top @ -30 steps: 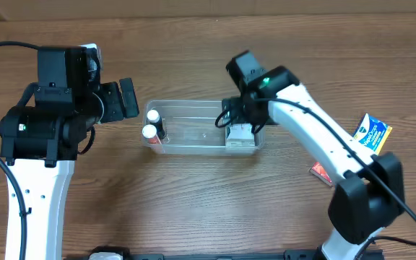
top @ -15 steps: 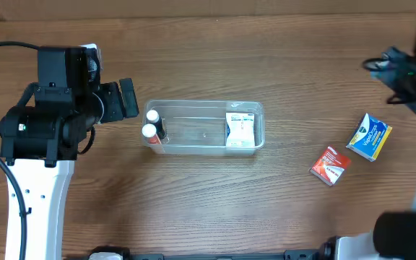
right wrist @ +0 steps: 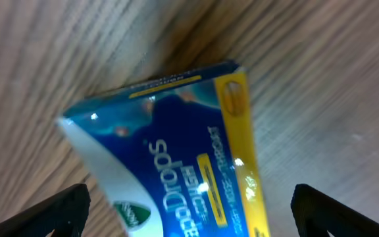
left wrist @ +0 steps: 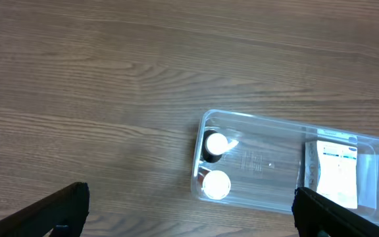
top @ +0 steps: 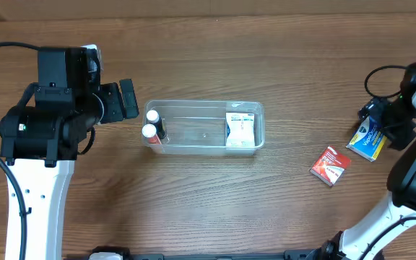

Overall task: Pack container
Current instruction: 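Grasp the blue VapoDrops box with the right gripper, then place the VapoDrops box in the container's middle and release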

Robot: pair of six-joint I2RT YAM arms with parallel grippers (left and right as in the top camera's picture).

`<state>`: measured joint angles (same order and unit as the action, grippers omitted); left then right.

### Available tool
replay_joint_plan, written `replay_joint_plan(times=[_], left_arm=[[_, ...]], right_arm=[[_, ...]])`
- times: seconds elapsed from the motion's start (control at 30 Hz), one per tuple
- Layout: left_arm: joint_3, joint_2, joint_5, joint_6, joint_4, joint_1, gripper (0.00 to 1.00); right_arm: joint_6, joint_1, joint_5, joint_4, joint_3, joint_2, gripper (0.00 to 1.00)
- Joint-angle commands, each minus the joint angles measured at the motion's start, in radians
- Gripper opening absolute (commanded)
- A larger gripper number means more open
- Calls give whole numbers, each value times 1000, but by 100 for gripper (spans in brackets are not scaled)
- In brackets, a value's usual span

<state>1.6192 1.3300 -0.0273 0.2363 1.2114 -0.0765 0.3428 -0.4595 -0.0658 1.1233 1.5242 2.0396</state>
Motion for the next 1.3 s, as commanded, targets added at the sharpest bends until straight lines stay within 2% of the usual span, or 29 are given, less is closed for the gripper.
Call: replay_joint_plan(times=[0.0,0.3,0.43,0.6,0.83,0.97,1.1,1.27], left_arm=[[19,7,-10,7,0,5,100],[19,7,-10,7,8,5,100],[19,7,-10,7,8,5,100],[19,7,-10,7,8,5,100],[19,7,-10,7,7,5,100],[19,7,-10,7,7,5,100],[19,7,-10,7,7,5,100],[19,7,-9,7,7,5,100]], right_arm=[[-11,-1,12,-42,-62,26,100],[-11,-1,20,-117,-145,32,99],[-11,-1,32,-121,-145,32,93],[-11,0,42,-119,-141,29,80],[-11,45,95,-80,-85,-50,78],[-12,132,95,-36,-32,-151,78],[-34,293,94,5,9,-300,78],[-33,585,95,-11,10,-479,78]])
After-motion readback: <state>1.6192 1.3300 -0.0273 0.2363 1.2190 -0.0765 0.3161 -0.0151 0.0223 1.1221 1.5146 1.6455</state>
